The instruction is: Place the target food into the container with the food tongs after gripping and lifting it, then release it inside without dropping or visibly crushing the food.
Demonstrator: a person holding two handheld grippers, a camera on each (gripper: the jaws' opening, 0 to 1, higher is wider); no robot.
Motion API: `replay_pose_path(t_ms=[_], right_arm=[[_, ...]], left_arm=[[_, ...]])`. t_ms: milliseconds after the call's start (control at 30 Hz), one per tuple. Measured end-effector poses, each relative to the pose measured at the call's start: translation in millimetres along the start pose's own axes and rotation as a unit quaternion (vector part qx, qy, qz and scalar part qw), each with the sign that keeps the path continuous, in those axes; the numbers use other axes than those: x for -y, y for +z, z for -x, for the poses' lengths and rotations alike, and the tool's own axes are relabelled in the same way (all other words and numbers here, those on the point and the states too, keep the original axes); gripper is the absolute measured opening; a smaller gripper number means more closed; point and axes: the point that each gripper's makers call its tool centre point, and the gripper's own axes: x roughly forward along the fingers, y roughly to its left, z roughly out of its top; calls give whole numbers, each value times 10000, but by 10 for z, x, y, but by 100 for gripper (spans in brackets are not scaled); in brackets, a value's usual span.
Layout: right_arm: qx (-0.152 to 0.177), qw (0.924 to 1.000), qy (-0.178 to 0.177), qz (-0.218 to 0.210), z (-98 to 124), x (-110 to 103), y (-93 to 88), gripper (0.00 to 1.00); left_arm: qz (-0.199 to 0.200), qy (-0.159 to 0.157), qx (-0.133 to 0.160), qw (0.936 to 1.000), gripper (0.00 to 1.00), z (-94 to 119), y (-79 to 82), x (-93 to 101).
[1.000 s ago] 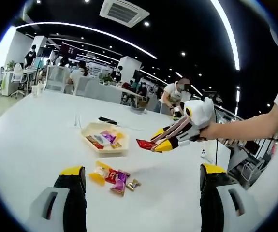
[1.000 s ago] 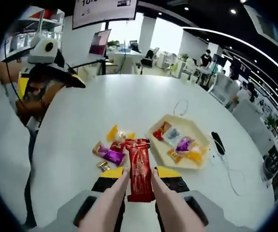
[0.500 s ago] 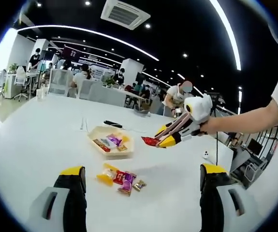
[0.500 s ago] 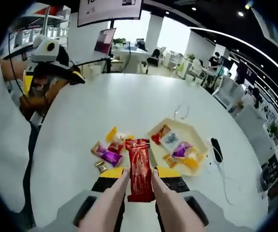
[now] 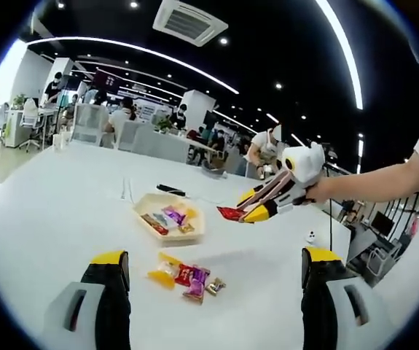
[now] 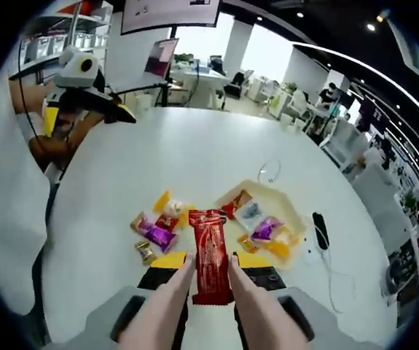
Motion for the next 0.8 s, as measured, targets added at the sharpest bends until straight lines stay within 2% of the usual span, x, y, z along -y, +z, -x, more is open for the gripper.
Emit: replay_pose_path(t_ms=[167, 200, 300, 367, 400, 467, 600, 667, 800], right_arm=[[-8, 9999, -38, -126, 47, 8, -26, 22], [-87, 10000, 5, -27, 66, -8, -56, 22], [-114, 9999, -73, 55, 102, 45, -57, 22], [-73, 9997, -221, -63, 138, 118, -47, 22], [-40, 9995, -282, -138, 152, 145, -41, 22], [-37, 9997, -240, -101, 156, 148, -46, 22], [-77, 9994, -329, 31, 156, 246, -44, 22], [61, 9989, -443, -138, 171, 338, 25, 22], [153, 9988, -459, -70, 164, 390, 127, 22]], left_arm=[[-39, -73, -219, 9997, 99, -43, -54, 35], [-57, -88, -71, 9999, 99, 8, 9, 79], [-17, -69, -48, 10000, 99, 12, -37, 62], [25, -91, -101, 9999, 99, -21, -119, 62], [16, -134, -294, 9995, 99, -39, -229, 68], [-98, -180, -426, 9989, 99, -36, -276, 119], [-78, -227, -418, 9988, 99, -29, -255, 131], [-77, -231, -454, 9987, 99, -55, -231, 112], [-242, -266, -436, 9984, 99, -55, -90, 117]])
